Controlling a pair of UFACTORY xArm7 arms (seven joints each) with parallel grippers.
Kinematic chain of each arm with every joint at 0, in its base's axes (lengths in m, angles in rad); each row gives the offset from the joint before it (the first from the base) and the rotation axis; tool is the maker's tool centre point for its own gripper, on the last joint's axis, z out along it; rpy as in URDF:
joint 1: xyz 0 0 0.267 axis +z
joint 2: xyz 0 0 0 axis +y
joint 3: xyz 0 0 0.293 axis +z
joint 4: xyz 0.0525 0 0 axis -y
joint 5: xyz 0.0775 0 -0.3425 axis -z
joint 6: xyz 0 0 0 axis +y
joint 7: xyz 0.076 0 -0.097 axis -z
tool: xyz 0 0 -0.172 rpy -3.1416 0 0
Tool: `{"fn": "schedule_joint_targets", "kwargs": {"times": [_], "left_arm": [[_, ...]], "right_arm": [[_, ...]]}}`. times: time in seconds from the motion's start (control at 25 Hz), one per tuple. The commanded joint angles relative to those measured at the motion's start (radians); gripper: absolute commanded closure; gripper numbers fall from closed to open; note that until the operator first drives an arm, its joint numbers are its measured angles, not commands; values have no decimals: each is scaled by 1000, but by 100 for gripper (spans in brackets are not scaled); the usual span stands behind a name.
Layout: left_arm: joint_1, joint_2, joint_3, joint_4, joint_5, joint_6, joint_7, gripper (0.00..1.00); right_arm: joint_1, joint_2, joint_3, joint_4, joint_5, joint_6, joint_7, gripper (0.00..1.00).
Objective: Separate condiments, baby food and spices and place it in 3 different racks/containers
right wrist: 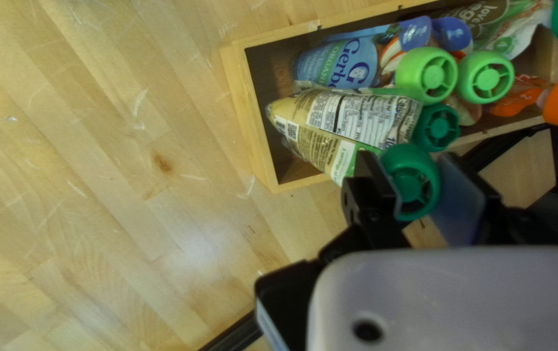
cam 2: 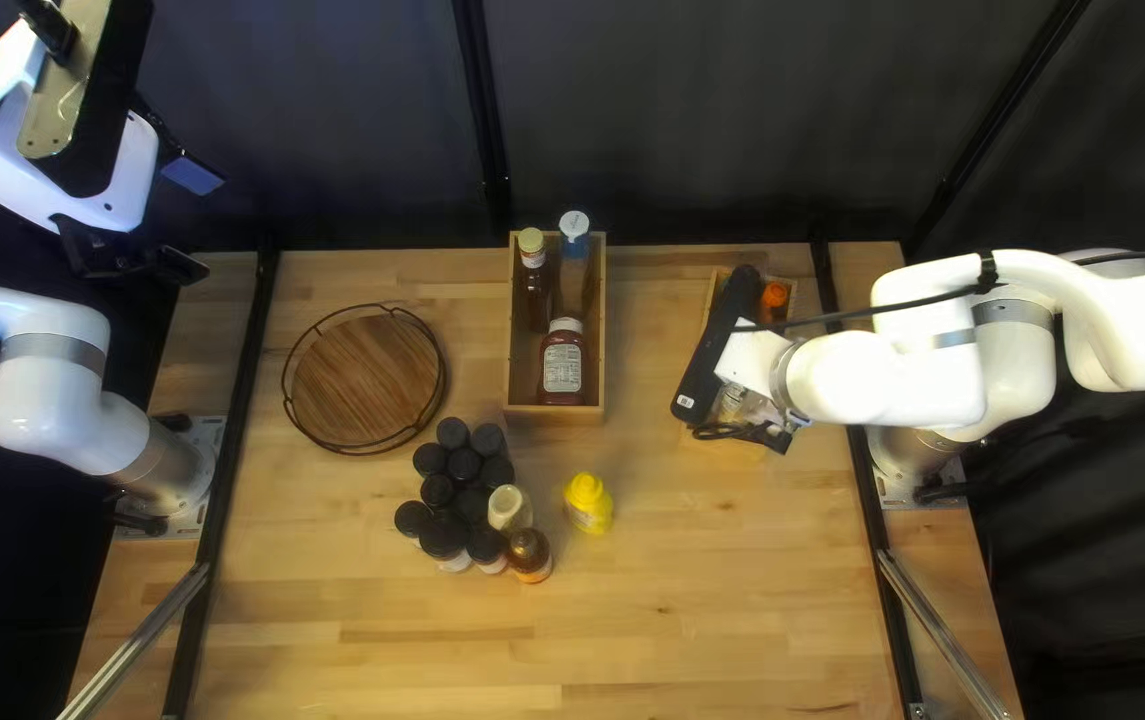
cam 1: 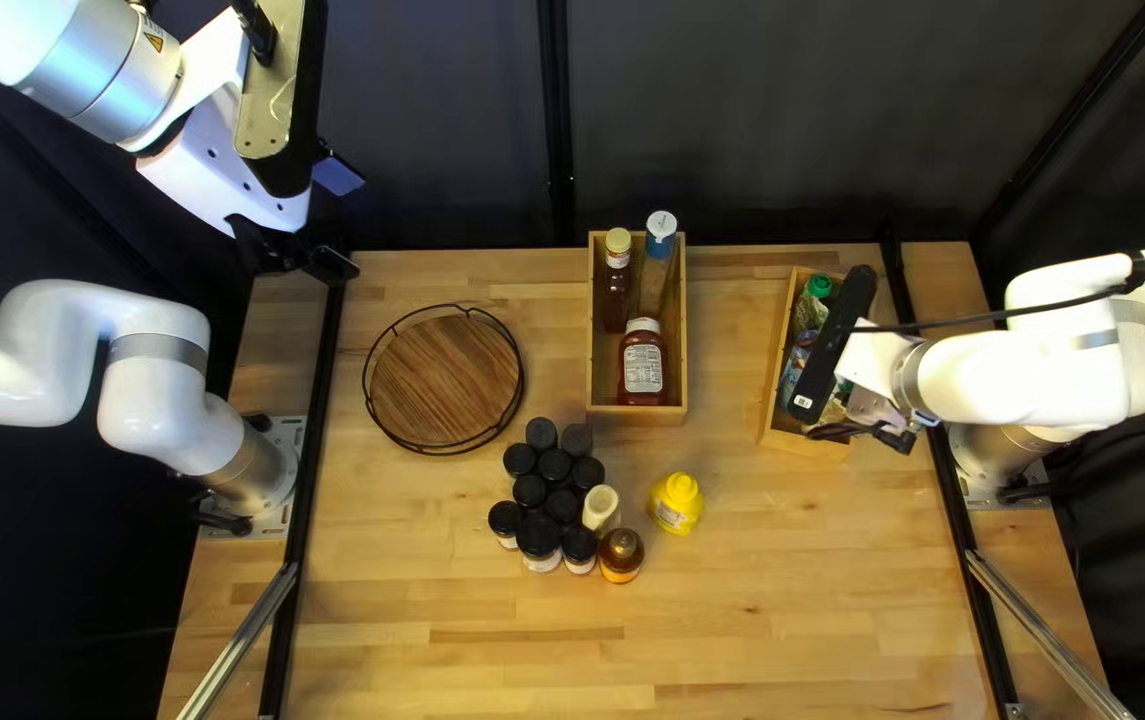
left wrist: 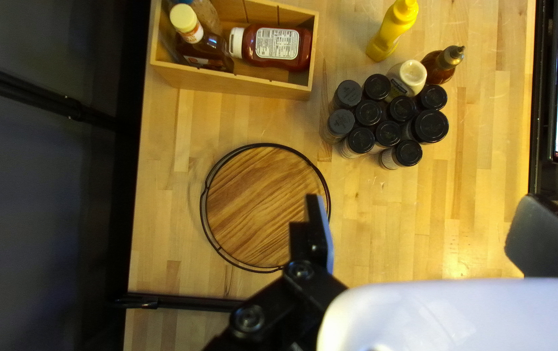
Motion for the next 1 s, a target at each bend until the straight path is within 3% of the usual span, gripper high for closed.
{"fn": "schedule_joint_targets", "kwargs": {"times": [0.04, 0.12, 0.4, 0.56, 0.72, 0.84, 1.0], "left_arm": [[0, 0, 0, 0, 0, 0, 0, 0], [0, 0, 0, 0, 0, 0, 0, 0], [0, 0, 0, 0, 0, 0, 0, 0], [0, 0, 0, 0, 0, 0, 0, 0], [0, 0, 0, 0, 0, 0, 0, 0], [0, 0, 0, 0, 0, 0, 0, 0], [0, 0, 0, 0, 0, 0, 0, 0]], "right_arm": [[-12, -53, 16, 22, -8, -15, 3, 13], [-11, -65, 14, 38, -6, -12, -6, 0], [26, -71, -71, 152, 57, 38, -123, 0], [32, -221, -98, 303, 123, 32, -182, 0], [25, -386, -72, 451, 151, 31, -159, 0], [23, -515, -30, 562, 118, 34, -87, 0], [34, -622, 13, 629, 43, 20, 14, 0]]}}
